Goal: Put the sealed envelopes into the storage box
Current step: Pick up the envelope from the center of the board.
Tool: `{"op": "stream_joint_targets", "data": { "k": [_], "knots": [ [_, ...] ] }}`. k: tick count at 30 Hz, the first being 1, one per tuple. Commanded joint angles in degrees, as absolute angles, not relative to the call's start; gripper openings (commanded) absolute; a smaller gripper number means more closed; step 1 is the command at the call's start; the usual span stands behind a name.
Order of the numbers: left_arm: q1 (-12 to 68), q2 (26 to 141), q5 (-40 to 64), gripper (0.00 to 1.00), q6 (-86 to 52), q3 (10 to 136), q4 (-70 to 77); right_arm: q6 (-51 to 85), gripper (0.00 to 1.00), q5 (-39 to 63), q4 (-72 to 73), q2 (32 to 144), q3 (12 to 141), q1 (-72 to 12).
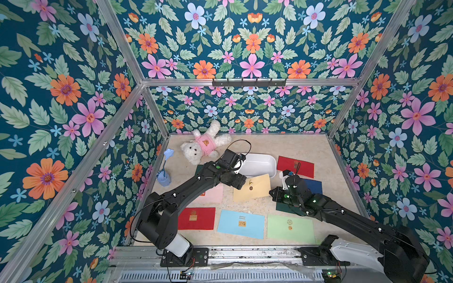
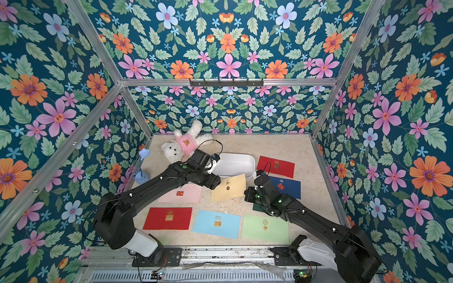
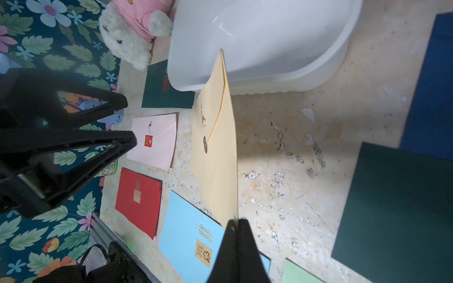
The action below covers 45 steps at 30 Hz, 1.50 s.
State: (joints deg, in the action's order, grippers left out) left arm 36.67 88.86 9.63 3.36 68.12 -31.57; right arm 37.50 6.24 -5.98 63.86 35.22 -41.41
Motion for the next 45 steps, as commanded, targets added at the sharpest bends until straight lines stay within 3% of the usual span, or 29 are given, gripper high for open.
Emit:
{"op": "stream_joint_targets", "data": {
  "k": [1, 6, 12, 24, 38, 42, 45],
  "knots": [
    [33.9, 87.6, 20.1, 0.82, 19.5, 67.0, -28.4, 30.1, 0.00, 5.0, -5.5, 63.1, 36.3, -41.5],
    [28.9, 86.5, 34.2, 0.77, 31.0, 66.6, -25.3, 21.7, 0.00, 6.6, -6.9, 63.5, 38.8, -41.5],
    [27.5, 92.0, 41.8, 0.67, 41.7, 71.7, -31.1, 13.7, 0.00, 7.8, -9.9, 64.6, 43.1, -41.4],
    [25.9, 98.2, 46.1, 0.63, 47.5, 76.6, -34.4, 7.2, 0.00, 10.2, -12.0, 66.6, 47.1, -41.4],
    [25.9, 100.9, 48.8, 0.46, 47.2, 75.6, -33.1, 4.4, 0.00, 9.0, -9.2, 68.9, 48.5, -41.5],
    [25.9, 101.3, 49.1, 0.32, 47.2, 76.1, -34.3, 3.9, 0.00, 8.4, -8.4, 69.5, 48.5, -41.1],
    [25.8, 102.0, 48.3, 0.10, 47.7, 77.0, -35.8, 4.0, 0.00, 7.2, -7.2, 70.0, 48.3, -40.7]
  ]
}}
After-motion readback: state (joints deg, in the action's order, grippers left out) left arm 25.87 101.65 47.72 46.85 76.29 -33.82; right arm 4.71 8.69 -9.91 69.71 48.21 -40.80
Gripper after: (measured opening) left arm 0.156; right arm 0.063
